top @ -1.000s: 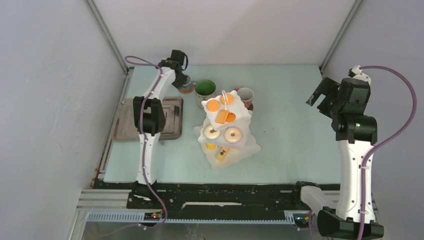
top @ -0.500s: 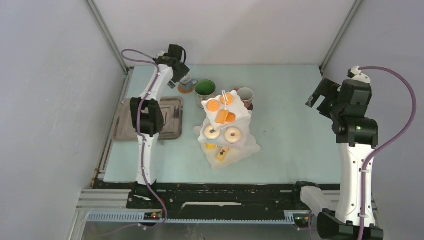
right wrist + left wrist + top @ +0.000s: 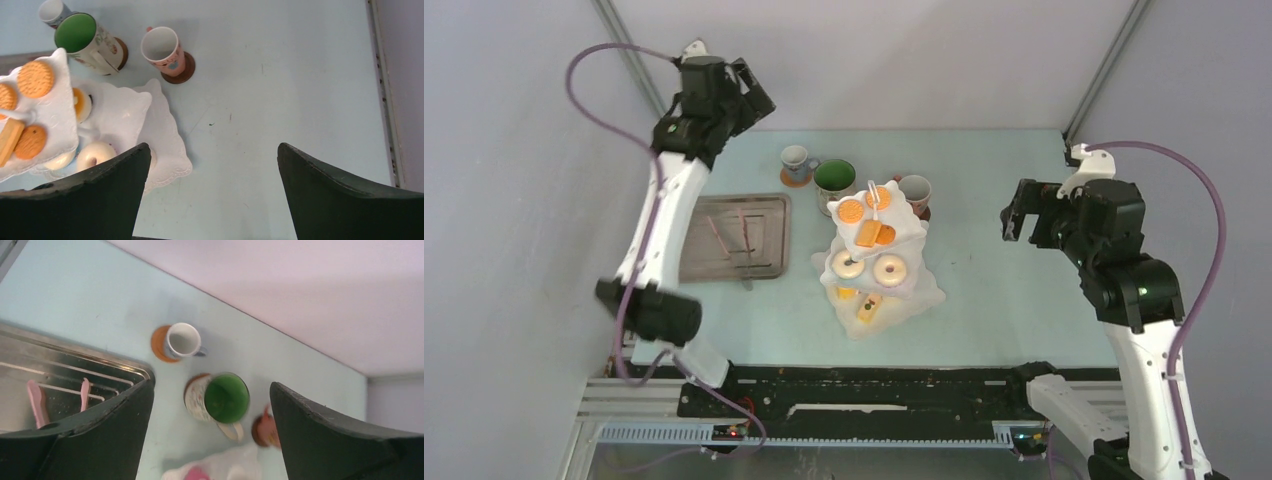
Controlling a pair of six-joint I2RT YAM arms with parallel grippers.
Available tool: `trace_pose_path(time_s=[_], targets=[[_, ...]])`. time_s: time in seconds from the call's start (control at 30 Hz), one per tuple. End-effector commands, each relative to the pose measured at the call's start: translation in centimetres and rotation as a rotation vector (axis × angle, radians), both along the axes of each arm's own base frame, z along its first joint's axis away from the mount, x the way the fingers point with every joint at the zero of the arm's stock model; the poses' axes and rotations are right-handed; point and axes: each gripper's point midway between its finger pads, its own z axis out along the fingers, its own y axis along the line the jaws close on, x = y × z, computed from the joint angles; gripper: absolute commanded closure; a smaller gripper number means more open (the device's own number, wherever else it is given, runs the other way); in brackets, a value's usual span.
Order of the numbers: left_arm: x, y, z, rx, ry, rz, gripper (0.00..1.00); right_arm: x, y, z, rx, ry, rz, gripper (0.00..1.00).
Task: Serve the afternoon tea
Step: Reset both arms
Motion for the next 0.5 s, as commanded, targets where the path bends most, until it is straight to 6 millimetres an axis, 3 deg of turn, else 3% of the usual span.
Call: trace_pose_path(time_s=[0.0, 0.13, 0.27, 0.47], targets=[[-8.8, -2.3, 8.4, 0.031, -0.263, -0.285, 0.07, -1.9, 0.4, 1.1, -0.007, -0.055, 0.036, 0.00], [-15.5, -1.1, 10.1, 0.049, -0.388, -0.305, 0.05, -3.8, 0.6, 3.2, 0.031, -0.149, 0.059, 0.00], [-20.9, -0.6, 13.7, 0.039, -0.564, -0.336, 0.00, -6.0, -0.5, 5.7, 0.083, -0.240, 0.002, 0.00], [-26.6, 0.7, 19.0, 0.031, -0.798, -0.309, 0.00, -8.2, -1.4, 7.6, 0.162, -0.333, -0.052, 0.00]])
